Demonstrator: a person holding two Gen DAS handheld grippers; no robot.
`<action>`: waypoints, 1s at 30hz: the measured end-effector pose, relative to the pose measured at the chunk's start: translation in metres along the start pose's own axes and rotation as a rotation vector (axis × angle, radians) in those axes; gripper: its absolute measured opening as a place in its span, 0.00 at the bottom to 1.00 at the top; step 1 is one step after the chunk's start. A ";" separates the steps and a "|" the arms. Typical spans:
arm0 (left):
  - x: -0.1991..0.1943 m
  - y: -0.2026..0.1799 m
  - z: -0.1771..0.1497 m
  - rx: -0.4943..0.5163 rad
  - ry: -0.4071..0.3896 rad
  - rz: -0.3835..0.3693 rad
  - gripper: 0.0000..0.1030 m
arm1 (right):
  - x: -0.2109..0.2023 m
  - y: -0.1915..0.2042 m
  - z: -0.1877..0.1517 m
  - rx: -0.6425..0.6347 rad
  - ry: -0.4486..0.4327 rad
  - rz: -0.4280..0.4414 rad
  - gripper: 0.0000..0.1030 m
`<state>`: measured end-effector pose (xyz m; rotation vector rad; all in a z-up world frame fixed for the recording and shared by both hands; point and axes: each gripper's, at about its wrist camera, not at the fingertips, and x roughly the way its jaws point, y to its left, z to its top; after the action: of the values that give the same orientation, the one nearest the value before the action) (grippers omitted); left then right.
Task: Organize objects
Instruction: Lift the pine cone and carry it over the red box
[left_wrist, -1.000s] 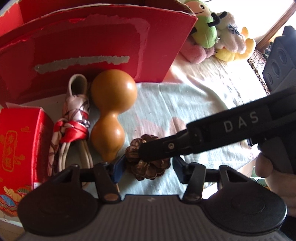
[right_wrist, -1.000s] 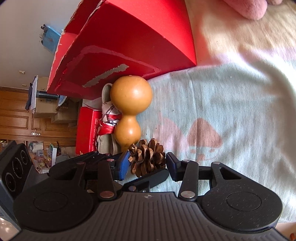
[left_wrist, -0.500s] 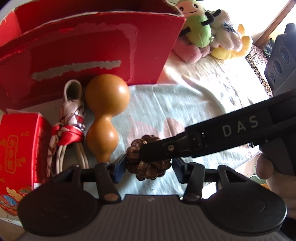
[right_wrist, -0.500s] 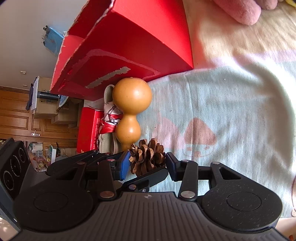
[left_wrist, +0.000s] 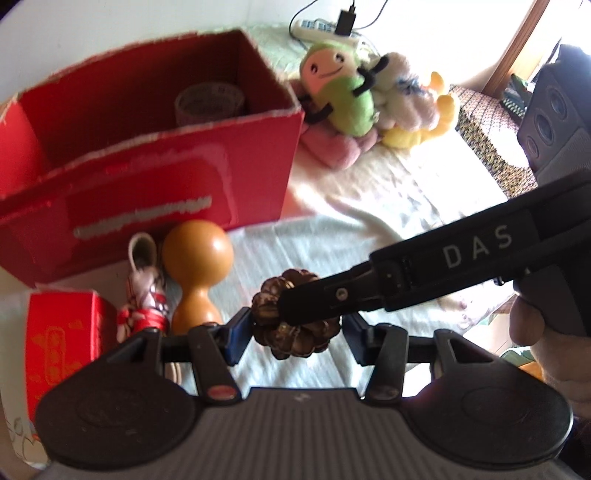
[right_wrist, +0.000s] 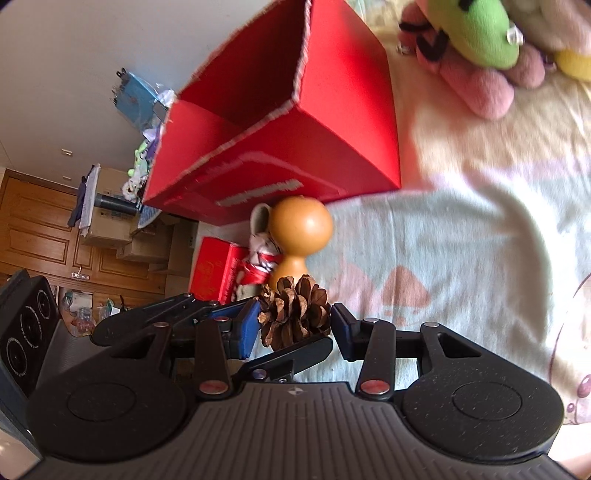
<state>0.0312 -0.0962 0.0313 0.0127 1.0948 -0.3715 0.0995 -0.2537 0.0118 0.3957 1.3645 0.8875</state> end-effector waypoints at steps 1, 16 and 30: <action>-0.004 0.001 0.003 0.001 -0.009 -0.007 0.49 | -0.002 0.003 0.002 -0.008 -0.009 -0.001 0.44; -0.049 0.033 0.077 0.036 -0.179 -0.091 0.49 | -0.015 0.077 0.065 -0.199 -0.152 -0.080 0.44; 0.005 0.101 0.135 -0.048 -0.107 -0.248 0.49 | 0.047 0.095 0.143 -0.254 -0.031 -0.279 0.44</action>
<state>0.1807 -0.0292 0.0722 -0.1850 1.0012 -0.5614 0.2028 -0.1244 0.0770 0.0220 1.2236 0.8055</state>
